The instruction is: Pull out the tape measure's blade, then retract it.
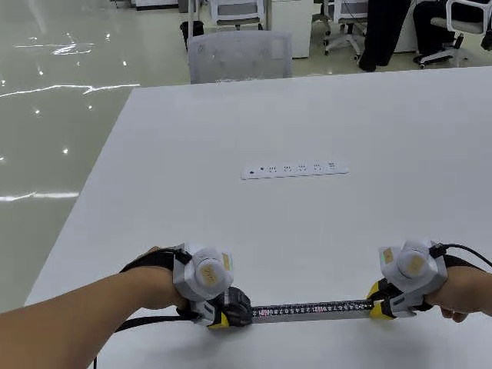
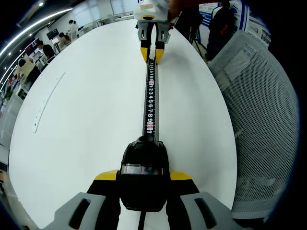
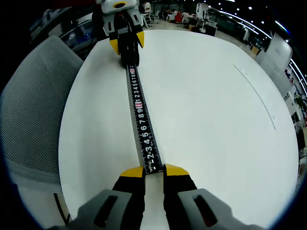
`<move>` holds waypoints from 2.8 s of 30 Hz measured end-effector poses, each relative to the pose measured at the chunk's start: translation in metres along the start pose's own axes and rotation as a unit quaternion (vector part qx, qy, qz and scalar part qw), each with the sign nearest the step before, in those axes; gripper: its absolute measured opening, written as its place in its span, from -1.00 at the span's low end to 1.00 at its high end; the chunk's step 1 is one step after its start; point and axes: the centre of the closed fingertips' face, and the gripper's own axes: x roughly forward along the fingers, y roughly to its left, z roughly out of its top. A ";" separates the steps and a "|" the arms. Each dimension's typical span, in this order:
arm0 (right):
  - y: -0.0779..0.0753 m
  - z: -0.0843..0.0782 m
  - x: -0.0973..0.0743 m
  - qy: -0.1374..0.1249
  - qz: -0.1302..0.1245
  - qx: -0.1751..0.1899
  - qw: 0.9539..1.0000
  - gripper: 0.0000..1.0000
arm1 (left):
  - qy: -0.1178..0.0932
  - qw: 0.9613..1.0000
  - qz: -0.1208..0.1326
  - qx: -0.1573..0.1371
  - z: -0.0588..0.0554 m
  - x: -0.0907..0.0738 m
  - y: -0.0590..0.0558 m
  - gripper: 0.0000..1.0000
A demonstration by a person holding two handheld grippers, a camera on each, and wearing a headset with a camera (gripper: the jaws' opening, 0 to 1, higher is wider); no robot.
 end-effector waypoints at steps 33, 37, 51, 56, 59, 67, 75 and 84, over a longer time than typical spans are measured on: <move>0.001 -0.008 -0.003 0.003 0.006 0.016 1.000 -0.76 | -0.001 1.000 -0.002 0.002 0.001 0.001 0.001 -0.34; 0.000 -0.009 -0.003 0.005 0.011 0.015 1.000 -0.76 | -0.001 1.000 -0.003 0.002 0.001 0.002 0.001 -0.34; -0.001 -0.007 -0.003 0.015 -0.020 -0.028 0.999 -0.71 | -0.022 0.997 0.039 -0.059 -0.012 -0.013 0.012 -0.10; -0.006 -0.005 -0.006 -0.001 -0.068 -0.001 0.998 -0.56 | -0.078 0.983 0.058 -0.153 -0.019 -0.024 0.013 0.12; -0.004 0.001 -0.009 -0.041 -0.097 0.045 0.994 -0.42 | -0.128 0.964 0.063 -0.226 -0.025 -0.032 0.011 0.26; 0.012 -0.001 -0.027 -0.133 -0.174 0.169 0.961 -0.05 | -0.207 0.912 0.124 -0.330 -0.049 -0.054 0.007 0.55; 0.031 -0.026 -0.063 -0.172 -0.220 0.238 0.930 0.26 | -0.241 0.865 0.207 -0.388 -0.081 -0.087 -0.006 0.98; 0.065 -0.053 -0.088 -0.170 -0.228 0.261 0.923 0.69 | -0.248 0.846 0.238 -0.408 -0.097 -0.113 -0.030 1.00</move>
